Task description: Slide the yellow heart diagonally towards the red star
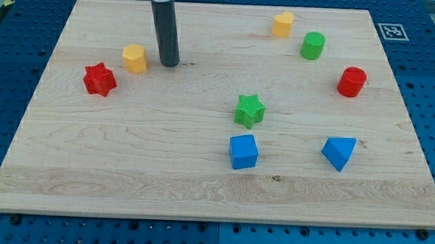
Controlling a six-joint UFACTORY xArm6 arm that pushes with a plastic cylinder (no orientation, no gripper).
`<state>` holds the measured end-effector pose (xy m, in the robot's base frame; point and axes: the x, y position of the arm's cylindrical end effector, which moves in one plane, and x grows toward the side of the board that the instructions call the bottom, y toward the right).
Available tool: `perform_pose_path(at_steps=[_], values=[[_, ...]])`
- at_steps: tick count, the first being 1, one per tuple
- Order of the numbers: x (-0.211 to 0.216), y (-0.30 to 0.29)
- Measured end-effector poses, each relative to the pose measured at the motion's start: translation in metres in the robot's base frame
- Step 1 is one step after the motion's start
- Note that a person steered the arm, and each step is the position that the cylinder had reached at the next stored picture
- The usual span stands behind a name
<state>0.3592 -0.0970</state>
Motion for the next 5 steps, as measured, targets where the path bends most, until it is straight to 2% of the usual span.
perform_pose_path(at_steps=[2, 3, 5], values=[[-0.003, -0.061], [-0.007, -0.067], [-0.041, 0.063]])
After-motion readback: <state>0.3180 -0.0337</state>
